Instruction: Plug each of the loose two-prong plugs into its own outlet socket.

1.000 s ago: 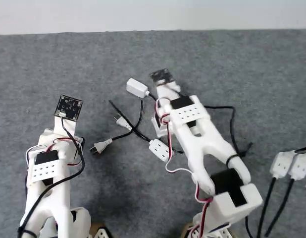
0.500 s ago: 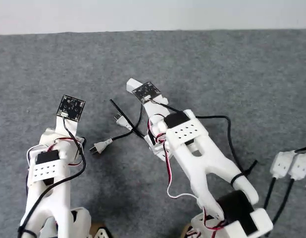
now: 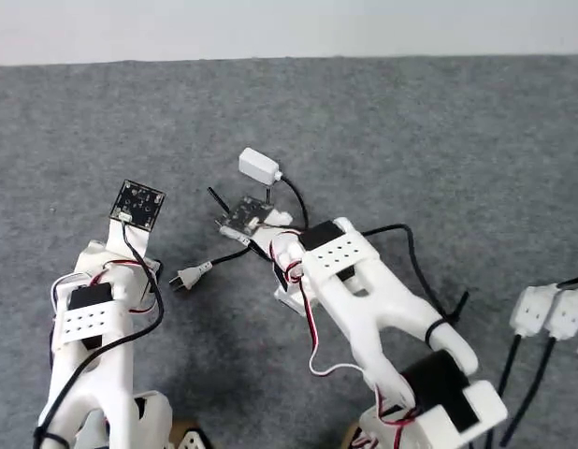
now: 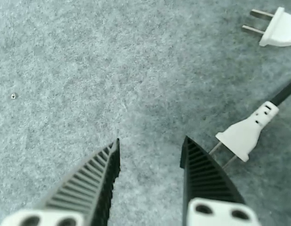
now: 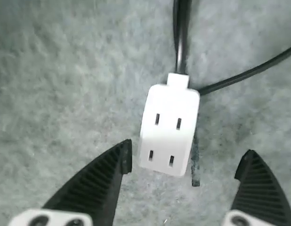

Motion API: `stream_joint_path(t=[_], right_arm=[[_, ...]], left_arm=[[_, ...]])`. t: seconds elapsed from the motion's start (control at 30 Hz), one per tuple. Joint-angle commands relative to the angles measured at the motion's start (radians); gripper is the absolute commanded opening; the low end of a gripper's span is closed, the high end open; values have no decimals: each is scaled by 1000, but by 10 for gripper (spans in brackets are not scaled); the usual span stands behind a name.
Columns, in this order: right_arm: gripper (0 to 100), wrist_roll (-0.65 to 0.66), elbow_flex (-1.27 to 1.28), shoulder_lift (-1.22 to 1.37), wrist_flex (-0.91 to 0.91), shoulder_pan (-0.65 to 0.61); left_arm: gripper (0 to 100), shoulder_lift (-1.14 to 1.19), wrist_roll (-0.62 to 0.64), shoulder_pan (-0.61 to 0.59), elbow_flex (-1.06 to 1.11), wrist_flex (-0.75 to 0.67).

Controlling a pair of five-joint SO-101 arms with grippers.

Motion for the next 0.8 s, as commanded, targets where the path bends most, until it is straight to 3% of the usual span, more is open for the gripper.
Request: stream_joint_path(t=[0.0, 0.2, 0.37, 0.4, 0.63, 0.77], right_arm=[[347, 46, -9, 31, -33, -8], [314, 86, -71, 128, -30, 13], [56, 72, -124, 186, -12, 8], [3, 43, -132, 188, -12, 4], [8, -311, -140, 58, 21, -108], [9, -609, -124, -81, 39, -205]], left_arm=[[203, -23, -11, 9, -8, 9], [203, -23, -11, 9, -8, 9], [203, -23, -11, 9, -8, 9], [203, -23, -11, 9, -8, 9], [203, -23, -11, 9, -10, 8], [203, -23, -11, 9, -10, 8]])
